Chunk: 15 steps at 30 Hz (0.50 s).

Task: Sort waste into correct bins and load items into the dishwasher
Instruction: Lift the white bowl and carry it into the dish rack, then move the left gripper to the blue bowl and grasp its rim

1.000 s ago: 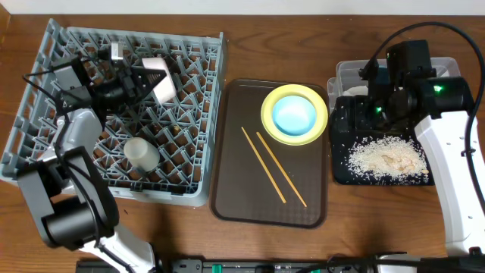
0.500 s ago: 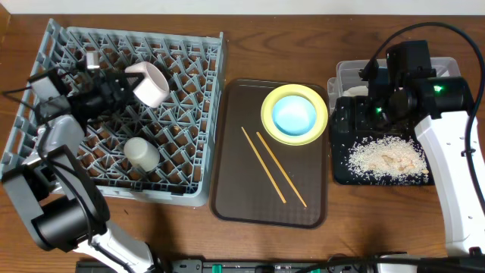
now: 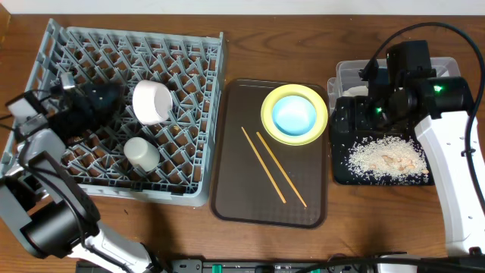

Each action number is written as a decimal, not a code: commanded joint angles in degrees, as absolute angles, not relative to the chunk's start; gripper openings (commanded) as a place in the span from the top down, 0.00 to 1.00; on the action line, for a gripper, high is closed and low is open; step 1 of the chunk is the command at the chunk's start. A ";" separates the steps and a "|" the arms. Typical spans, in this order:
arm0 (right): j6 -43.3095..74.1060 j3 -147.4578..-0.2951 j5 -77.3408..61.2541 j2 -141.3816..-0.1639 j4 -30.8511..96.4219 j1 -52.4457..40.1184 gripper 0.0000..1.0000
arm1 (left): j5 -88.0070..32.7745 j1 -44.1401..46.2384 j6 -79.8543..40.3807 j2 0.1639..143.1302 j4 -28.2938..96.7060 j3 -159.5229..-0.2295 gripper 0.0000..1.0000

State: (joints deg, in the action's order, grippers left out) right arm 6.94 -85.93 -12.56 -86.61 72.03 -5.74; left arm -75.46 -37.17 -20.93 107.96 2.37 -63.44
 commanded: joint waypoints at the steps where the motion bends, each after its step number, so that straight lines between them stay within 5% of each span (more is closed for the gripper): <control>1: 6.57 -86.89 -12.19 -86.48 72.10 -5.61 0.01 | -74.50 -38.85 -21.63 107.22 2.35 -63.22 0.14; 6: 9.21 -86.89 -10.44 -86.48 71.94 -4.16 0.01 | -71.20 -37.28 -22.59 99.85 3.53 -63.22 0.11; 15: 9.56 -86.89 -10.35 -86.48 72.27 1.43 0.01 | -46.35 -23.33 -21.45 83.02 12.80 -63.22 0.10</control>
State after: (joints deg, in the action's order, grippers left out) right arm 8.73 -85.93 -10.87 -86.61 72.01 -0.25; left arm -57.98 -28.14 -22.48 85.91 10.96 -63.11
